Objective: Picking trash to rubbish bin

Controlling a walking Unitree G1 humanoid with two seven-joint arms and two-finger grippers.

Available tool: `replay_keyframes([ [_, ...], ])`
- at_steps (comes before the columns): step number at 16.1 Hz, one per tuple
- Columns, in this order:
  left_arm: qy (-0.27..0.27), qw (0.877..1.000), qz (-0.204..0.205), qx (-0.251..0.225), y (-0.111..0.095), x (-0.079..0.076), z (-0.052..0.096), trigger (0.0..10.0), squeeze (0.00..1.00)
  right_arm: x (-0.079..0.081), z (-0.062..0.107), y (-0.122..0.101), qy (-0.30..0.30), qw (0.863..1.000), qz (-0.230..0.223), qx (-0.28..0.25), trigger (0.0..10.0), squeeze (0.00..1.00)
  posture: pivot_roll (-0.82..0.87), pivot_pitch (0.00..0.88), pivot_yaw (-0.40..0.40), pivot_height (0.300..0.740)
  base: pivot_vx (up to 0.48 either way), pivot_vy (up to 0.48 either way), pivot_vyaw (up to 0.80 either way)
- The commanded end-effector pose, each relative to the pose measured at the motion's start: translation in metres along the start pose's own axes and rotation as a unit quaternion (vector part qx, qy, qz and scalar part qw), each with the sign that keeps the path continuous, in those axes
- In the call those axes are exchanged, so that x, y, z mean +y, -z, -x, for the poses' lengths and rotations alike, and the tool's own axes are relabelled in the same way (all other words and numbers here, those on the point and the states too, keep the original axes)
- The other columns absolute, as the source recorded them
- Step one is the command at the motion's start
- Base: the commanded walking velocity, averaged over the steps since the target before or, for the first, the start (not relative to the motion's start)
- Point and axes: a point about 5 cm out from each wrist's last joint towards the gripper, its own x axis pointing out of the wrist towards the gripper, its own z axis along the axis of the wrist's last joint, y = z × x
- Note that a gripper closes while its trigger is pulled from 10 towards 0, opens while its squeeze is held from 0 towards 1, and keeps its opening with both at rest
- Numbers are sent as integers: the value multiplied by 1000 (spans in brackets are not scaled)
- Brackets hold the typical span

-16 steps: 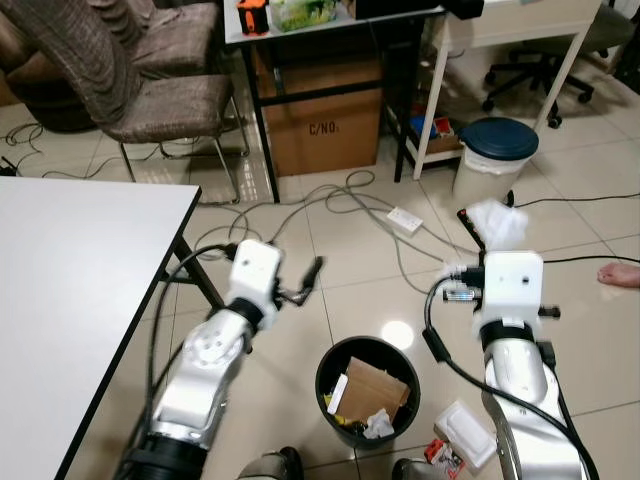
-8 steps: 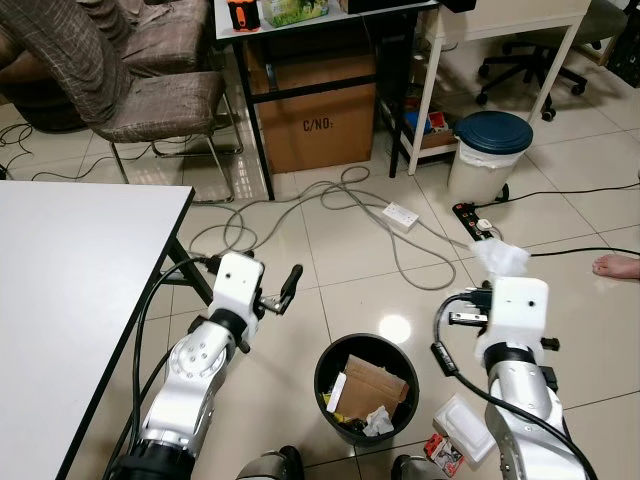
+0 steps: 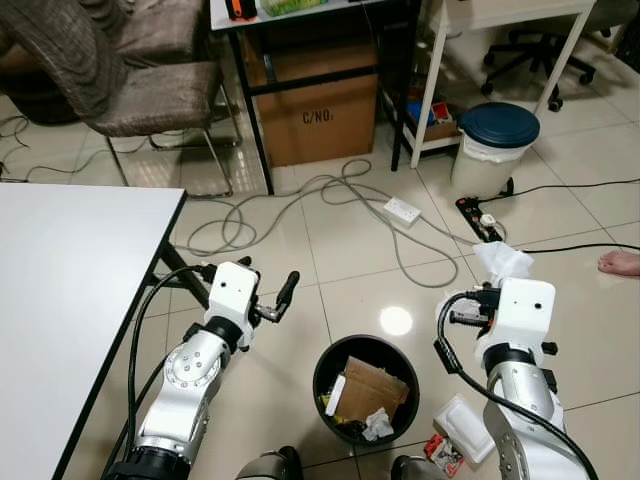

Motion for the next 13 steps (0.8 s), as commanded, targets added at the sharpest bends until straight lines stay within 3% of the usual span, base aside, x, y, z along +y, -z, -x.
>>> replay_keyframes([
  [1, -5, 1000, -1, 7, 4, 7, 4, 10000, 0, 3, 4, -2, -14, 1000, -5, -10, 10000, 0, -51, 152, 106, 740, 0, 0, 0],
  [4, -2, 1000, 0, 7, 6, 5, 5, 10000, 0, -3, 3, 1, 6, 1000, 15, -18, 10000, 0, -54, 154, 109, 740, 0, 0, 0],
  [13, 2, 1000, -2, 10, 8, 3, 5, 10000, 0, 0, 6, 16, 6, 1000, 10, -3, 10000, 0, -51, 163, 113, 740, 0, 0, 0],
])
